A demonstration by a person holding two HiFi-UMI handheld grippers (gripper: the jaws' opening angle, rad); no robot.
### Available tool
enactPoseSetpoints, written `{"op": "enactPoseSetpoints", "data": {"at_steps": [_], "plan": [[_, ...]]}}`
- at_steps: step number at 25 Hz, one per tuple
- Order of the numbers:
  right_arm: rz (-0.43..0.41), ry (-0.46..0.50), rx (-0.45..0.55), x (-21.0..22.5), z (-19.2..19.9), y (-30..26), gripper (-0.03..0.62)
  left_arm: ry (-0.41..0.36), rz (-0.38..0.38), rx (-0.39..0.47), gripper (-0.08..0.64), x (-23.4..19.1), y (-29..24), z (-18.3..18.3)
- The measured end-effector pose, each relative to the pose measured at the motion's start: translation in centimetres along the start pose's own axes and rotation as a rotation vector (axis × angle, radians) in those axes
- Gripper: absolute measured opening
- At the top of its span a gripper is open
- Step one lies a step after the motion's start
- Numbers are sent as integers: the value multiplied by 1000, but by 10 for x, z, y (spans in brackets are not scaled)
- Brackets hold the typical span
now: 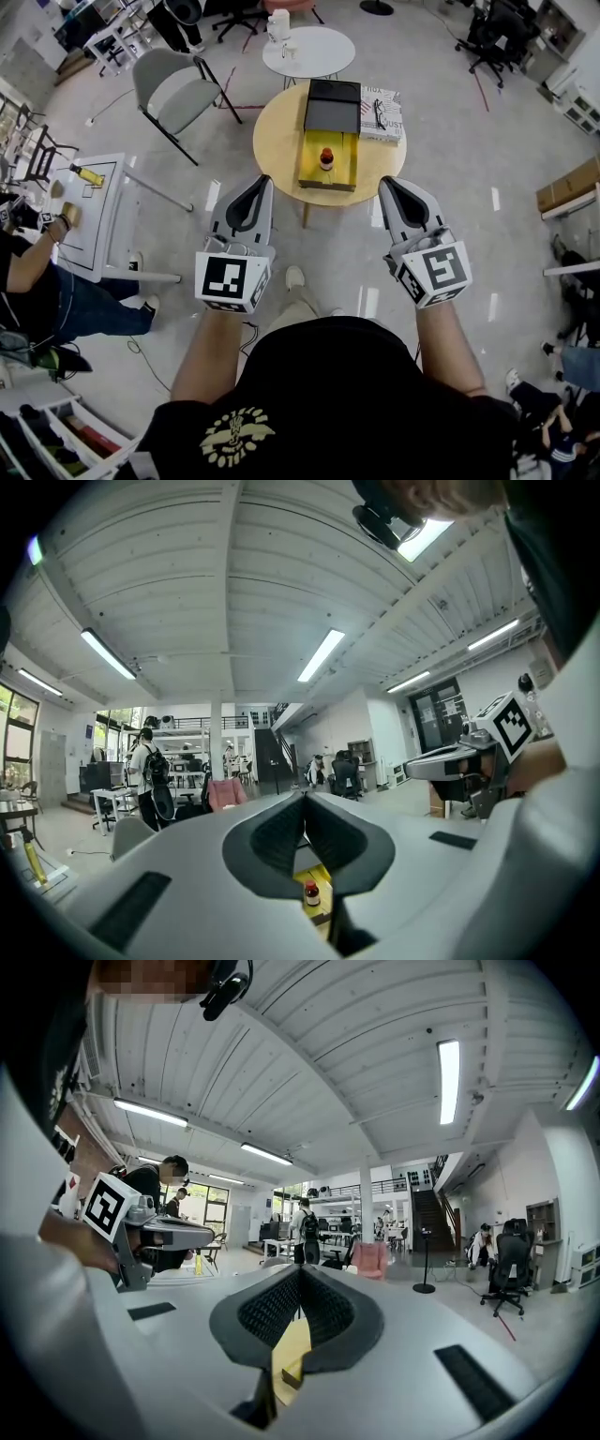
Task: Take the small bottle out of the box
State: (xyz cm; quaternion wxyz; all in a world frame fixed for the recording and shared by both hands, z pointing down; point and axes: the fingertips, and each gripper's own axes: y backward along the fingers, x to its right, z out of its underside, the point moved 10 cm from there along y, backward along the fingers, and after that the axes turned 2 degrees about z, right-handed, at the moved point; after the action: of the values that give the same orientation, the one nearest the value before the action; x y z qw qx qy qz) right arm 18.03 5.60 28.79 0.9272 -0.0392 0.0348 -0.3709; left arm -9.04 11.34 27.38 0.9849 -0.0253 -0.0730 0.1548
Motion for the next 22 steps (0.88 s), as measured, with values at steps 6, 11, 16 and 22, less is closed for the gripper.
{"op": "enactPoseSetpoints", "data": {"at_steps": [6,11,16,22], "plan": [[30,-25,-29,4,6,-24,14,9,23,-14,15,-18,-21,11],[39,-33,-44,10,11,-46,14,18,43,-30,15,-33,-42,20],[49,-41,-58,19,13,-70,14,23,57,-42,15,-49,-64,23],[55,-33,-52,27,5,-97,14,20,72,-35,15,-69,-84,17]]}}
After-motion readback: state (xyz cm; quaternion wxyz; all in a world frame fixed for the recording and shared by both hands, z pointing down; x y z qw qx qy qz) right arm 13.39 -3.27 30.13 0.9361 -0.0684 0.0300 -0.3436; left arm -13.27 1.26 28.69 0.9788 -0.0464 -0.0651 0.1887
